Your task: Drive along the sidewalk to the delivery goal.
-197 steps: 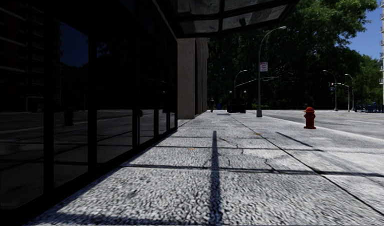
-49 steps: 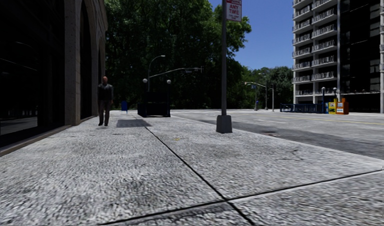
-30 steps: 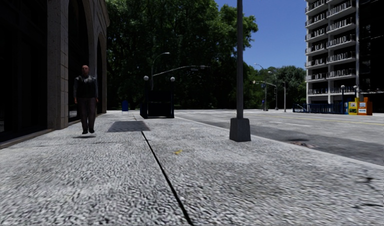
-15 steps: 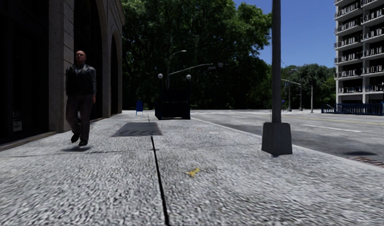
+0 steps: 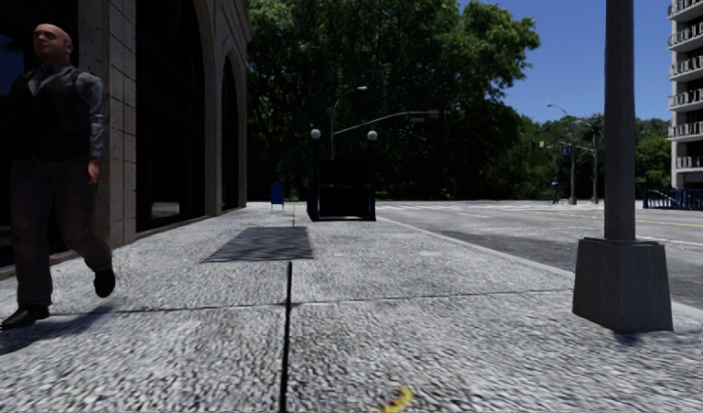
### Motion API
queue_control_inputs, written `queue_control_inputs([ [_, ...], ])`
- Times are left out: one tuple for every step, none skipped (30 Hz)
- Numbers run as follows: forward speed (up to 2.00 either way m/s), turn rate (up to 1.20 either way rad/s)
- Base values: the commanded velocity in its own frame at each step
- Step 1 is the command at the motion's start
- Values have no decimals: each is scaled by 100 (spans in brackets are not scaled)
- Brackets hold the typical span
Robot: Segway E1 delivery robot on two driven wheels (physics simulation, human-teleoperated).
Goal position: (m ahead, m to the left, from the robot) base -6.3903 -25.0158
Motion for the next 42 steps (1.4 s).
queue_control_inputs([
  [200, 28],
  [200, 27],
  [200, 27],
  [200, 27],
  [200, 27],
  [200, 27],
  [200, 27],
  [200, 27],
  [200, 27],
  [200, 27],
  [200, 27],
  [200, 27],
  [200, 27],
  [200, 27],
  [200, 27],
  [200, 27],
  [200, 27],
  [200, 27],
  [200, 27],
  [200, 27],
  [200, 27],
  [200, 27],
  [200, 27],
  [200, 27],
  [200, 27],
  [200, 27],
  [200, 27],
  [200, 27],
  [200, 27],
  [200, 27],
  [200, 27],
  [200, 27],
  [200, 27],
  [200, 27],
  [200, 27],
  [200, 27],
  [200, 27],
  [200, 27],
  [200, 27],
  [200, 27],
  [200, 27],
  [200, 27],
])
